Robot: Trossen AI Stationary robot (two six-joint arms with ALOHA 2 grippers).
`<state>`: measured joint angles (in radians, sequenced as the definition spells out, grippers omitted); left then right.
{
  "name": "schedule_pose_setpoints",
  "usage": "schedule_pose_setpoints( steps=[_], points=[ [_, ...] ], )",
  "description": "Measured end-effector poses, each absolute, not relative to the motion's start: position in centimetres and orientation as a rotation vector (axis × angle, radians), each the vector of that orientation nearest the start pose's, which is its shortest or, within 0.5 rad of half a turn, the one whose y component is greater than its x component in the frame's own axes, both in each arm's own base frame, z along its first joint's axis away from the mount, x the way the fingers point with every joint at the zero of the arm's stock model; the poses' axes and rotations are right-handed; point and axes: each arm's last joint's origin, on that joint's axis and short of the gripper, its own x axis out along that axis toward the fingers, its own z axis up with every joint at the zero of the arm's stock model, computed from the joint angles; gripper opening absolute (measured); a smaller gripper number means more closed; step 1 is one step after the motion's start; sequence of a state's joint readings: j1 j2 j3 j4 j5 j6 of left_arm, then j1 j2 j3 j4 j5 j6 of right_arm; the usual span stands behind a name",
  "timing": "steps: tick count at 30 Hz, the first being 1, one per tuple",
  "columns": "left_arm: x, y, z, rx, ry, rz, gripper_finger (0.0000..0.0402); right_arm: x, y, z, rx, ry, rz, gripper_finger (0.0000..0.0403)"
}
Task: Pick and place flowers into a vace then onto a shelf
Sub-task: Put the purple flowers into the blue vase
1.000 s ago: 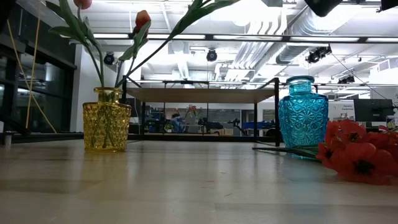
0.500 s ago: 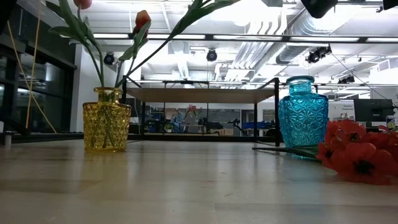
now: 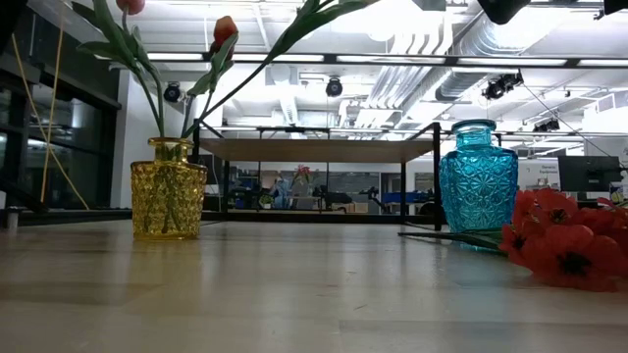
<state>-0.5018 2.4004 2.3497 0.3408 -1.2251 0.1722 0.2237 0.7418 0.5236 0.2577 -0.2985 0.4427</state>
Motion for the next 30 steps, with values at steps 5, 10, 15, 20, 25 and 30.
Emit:
schedule_pose_setpoints(
  steps=[5,10,15,20,25,30],
  points=[
    [48.38,-23.44,35.14,-0.06,-0.13,0.729,0.0032,16.67,4.67,29.12,0.432,0.076,0.523,0.0013],
    [48.38,-23.44,35.13,-0.058,-0.129,0.728,0.0032,16.67,4.67,29.11,0.433,0.077,0.523,0.0015],
    [48.38,-23.47,35.13,-0.057,-0.129,0.723,0.0032,16.63,4.74,29.1,0.431,0.083,0.552,0.0041],
    [48.44,-23.38,35.1,-0.054,-0.127,0.725,0.0032,16.6,4.78,29.16,0.448,0.086,0.57,0.0093],
    [48.55,-23.23,35.11,-0.052,-0.129,0.716,0.0032,16.6,4.77,29.15,0.448,0.087,0.569,0.0143],
    [48.54,-23.22,35.11,-0.052,-0.129,0.717,0.0032,16.62,4.74,29.13,0.449,0.086,0.554,0.0168]
  ],
)
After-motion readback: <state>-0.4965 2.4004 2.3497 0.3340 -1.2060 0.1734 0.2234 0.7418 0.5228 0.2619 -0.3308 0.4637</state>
